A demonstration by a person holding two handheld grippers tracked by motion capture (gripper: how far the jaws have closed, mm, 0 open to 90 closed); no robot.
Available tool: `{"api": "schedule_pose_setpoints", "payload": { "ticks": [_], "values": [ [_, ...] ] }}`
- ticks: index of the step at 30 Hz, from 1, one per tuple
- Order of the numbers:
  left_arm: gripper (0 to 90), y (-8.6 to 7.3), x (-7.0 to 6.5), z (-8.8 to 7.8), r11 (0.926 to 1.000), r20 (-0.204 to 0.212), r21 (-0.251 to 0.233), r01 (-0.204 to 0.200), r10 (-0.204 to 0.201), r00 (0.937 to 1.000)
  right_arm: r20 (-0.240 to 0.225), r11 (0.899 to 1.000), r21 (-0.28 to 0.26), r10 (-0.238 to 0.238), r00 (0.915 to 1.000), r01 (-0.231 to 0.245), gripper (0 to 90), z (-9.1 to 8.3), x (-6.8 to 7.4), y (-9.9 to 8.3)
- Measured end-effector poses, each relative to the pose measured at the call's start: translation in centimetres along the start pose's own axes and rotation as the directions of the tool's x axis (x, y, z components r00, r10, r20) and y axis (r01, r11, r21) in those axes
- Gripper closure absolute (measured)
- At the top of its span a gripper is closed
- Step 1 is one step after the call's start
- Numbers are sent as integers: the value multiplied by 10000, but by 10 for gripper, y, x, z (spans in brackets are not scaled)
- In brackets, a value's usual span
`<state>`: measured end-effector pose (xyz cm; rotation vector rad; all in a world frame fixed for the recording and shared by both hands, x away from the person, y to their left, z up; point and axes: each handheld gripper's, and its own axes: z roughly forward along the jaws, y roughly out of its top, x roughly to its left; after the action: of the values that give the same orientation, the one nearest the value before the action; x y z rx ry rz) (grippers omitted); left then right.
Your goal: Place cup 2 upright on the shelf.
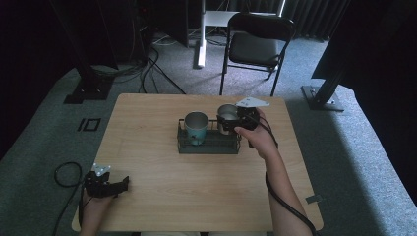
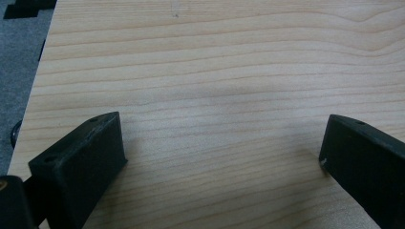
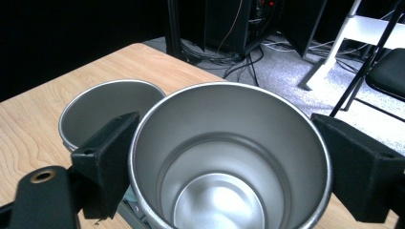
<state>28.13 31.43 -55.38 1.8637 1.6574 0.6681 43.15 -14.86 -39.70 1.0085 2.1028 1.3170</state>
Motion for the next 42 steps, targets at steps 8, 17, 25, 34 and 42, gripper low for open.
{"api": "schedule_pose_setpoints", "payload": {
  "ticks": [8,17,25,34,42],
  "values": [
    [21,0,0,0,10000,-1,0,2,-2,10000,-24,9999,48,143,9999,-143,132,11,2,-5],
    [21,0,0,0,10000,0,-1,2,-2,10000,-32,9995,224,206,9998,-205,132,23,3,-16],
    [21,0,0,0,10000,-1,2,-1,1,10000,-49,9983,496,300,9995,-297,132,33,4,-30],
    [21,0,0,0,10000,0,4,-3,3,10000,-8,9975,639,295,9996,-294,132,40,6,-42],
    [21,0,0,0,10000,0,3,-2,2,10000,16,9963,795,331,9995,-331,132,43,6,-49]
  ]
}}
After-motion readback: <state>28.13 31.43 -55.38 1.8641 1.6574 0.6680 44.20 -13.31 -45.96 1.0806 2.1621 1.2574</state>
